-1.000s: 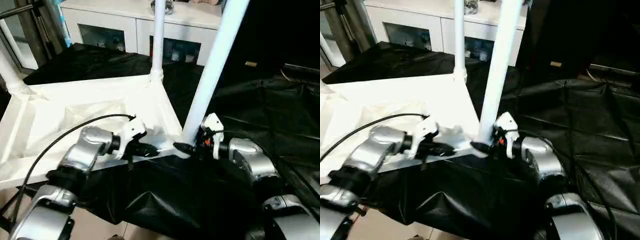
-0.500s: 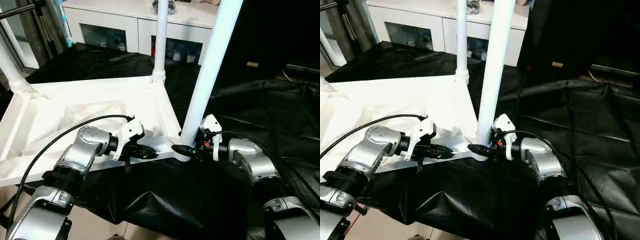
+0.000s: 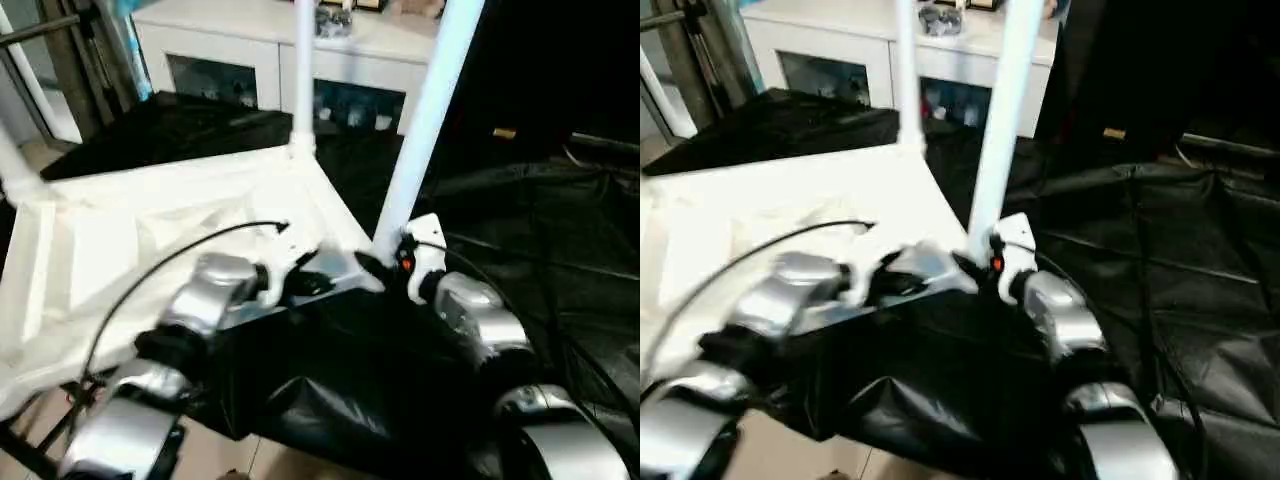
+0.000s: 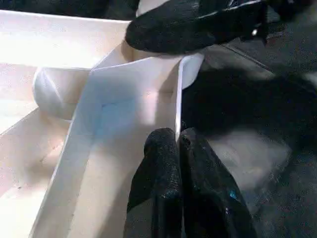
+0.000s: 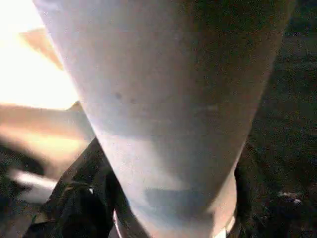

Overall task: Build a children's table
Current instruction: Rotate leg to tighten

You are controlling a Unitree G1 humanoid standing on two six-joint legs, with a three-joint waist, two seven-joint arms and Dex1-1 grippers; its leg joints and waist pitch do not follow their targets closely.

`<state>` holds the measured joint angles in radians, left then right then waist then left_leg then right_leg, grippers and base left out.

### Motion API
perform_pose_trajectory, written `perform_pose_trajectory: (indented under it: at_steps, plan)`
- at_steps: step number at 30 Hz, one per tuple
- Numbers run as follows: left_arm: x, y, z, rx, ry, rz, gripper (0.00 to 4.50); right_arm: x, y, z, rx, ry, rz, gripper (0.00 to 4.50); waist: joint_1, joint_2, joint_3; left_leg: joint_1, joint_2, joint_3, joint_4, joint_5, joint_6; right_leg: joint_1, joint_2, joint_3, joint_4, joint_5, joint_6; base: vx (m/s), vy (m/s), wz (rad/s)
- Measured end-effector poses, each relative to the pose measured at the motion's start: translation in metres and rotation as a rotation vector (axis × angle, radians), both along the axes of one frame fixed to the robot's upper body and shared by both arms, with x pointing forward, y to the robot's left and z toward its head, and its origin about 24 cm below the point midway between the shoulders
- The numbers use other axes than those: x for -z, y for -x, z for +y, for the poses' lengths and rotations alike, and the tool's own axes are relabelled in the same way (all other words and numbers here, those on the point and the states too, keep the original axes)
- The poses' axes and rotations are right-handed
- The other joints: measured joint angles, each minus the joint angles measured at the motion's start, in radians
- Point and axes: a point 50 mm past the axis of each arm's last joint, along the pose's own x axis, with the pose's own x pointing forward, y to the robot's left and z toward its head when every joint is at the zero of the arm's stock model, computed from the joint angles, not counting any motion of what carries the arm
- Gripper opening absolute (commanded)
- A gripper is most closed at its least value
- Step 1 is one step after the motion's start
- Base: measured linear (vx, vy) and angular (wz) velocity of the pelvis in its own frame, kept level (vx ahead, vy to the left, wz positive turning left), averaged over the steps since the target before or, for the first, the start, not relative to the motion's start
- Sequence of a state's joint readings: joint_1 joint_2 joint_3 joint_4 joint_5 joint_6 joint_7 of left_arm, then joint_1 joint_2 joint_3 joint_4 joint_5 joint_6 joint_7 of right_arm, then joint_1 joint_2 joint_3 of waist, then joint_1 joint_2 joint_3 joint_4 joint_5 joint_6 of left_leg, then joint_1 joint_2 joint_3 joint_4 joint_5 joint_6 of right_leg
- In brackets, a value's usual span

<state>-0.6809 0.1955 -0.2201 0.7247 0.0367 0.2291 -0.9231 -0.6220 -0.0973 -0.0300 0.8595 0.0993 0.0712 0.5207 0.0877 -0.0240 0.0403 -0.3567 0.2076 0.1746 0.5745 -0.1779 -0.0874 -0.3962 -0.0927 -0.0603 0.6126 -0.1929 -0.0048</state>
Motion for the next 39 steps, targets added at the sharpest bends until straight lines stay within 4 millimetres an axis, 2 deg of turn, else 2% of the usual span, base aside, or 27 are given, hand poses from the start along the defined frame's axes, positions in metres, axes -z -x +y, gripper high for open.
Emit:
perform_pose_trajectory:
  at_steps: [4, 6, 9, 15, 19, 23, 28, 29, 32, 34, 36, 39]
  plan:
    - [0.001, -0.004, -0.014, -0.049, -0.001, -0.012, 0.00, -0.001, -0.008, 0.002, 0.111, 0.056, -0.015, 2.70, 0.002, 0.004, 0.000, 0.000, 0.000, 0.000, 0.000, 0.000, 0.000, 0.000, 0.000, 0.000, 0.000, -0.001, 0.003, 0.000, 0.000, 0.00]
    - [0.001, -0.004, -0.015, -0.046, -0.003, -0.013, 0.00, -0.001, -0.008, 0.002, 0.111, 0.063, -0.026, 3.26, 0.002, 0.005, 0.000, 0.000, 0.000, 0.000, -0.001, 0.000, 0.000, 0.000, 0.000, 0.000, 0.000, -0.001, 0.003, 0.000, 0.000, 0.00]
    - [0.001, -0.004, -0.014, -0.033, -0.002, -0.008, 0.00, -0.001, -0.007, 0.003, 0.097, 0.052, -0.022, 3.51, 0.002, 0.005, 0.000, -0.001, 0.000, 0.000, -0.002, 0.000, 0.000, 0.000, 0.000, 0.000, 0.000, 0.001, 0.000, 0.000, 0.000, 0.00]
    - [-0.003, -0.002, -0.001, 0.026, -0.004, 0.004, 0.00, -0.004, -0.004, 0.001, -0.055, 0.017, -0.031, 3.98, -0.006, 0.005, 0.000, -0.003, 0.001, 0.000, -0.003, 0.000, 0.000, -0.002, 0.001, -0.001, -0.001, 0.001, 0.001, 0.000, 0.000, 0.00]
    - [-0.006, 0.002, 0.011, 0.090, -0.003, 0.014, 0.00, -0.007, 0.003, -0.003, -0.220, 0.027, -0.039, 4.31, -0.006, 0.005, 0.000, -0.006, 0.002, 0.000, -0.003, 0.000, 0.000, -0.004, 0.002, -0.002, -0.002, -0.002, 0.002, 0.000, 0.000, 0.00]
    - [-0.008, 0.008, 0.027, 0.176, -0.012, 0.033, 0.00, -0.010, 0.013, -0.006, -0.413, 0.026, -0.025, 4.31, 0.000, 0.005, 0.000, -0.009, 0.002, 0.001, -0.003, 0.000, 0.001, -0.006, 0.001, -0.003, -0.003, -0.002, 0.001, 0.000, 0.000, 0.00]
    - [-0.009, 0.015, 0.040, 0.249, -0.014, 0.058, 0.00, -0.011, 0.022, -0.007, -0.560, 0.023, -0.010, 4.31, 0.001, 0.004, 0.000, -0.009, 0.002, 0.002, -0.001, 0.000, 0.001, -0.006, 0.001, -0.003, -0.002, -0.002, 0.001, 0.000, 0.000, 0.00]
    - [-0.009, 0.016, 0.041, 0.256, -0.009, 0.064, 0.00, -0.011, 0.023, -0.008, -0.580, 0.028, -0.008, 4.06, 0.001, 0.004, 0.000, -0.009, 0.002, 0.002, -0.001, 0.000, 0.001, -0.006, 0.001, -0.003, -0.002, -0.002, 0.001, 0.000, 0.000, 0.00]
    - [-0.010, 0.020, 0.046, 0.291, -0.012, 0.078, 0.00, -0.012, 0.028, -0.010, -0.627, 0.025, 0.002, 4.06, 0.002, 0.004, 0.000, -0.009, 0.002, 0.001, -0.001, 0.000, 0.000, -0.006, 0.001, -0.003, -0.002, -0.002, 0.001, 0.000, 0.000, 0.00]
    - [-0.010, 0.023, 0.051, 0.306, -0.009, 0.093, 0.00, -0.012, 0.031, -0.010, -0.655, 0.011, 0.011, 3.71, 0.002, 0.004, 0.000, -0.009, 0.002, 0.002, -0.001, 0.000, 0.000, -0.006, 0.001, -0.003, -0.002, -0.002, 0.001, 0.000, 0.000, 0.00]
    - [-0.010, 0.025, 0.053, 0.317, -0.008, 0.101, 0.00, -0.012, 0.032, -0.011, -0.666, 0.006, 0.020, 3.65, 0.002, 0.004, 0.000, -0.009, 0.002, 0.002, -0.001, 0.000, 0.000, -0.006, 0.001, -0.003, -0.002, -0.002, 0.001, 0.000, 0.000, 0.00]
    - [-0.010, 0.026, 0.054, 0.326, -0.006, 0.109, 0.00, -0.013, 0.033, -0.012, -0.681, 0.002, 0.031, 3.31, 0.002, 0.003, 0.000, -0.009, 0.002, 0.002, -0.001, 0.000, 0.000, -0.006, 0.001, -0.003, -0.002, -0.002, 0.001, 0.000, 0.000, 0.00]
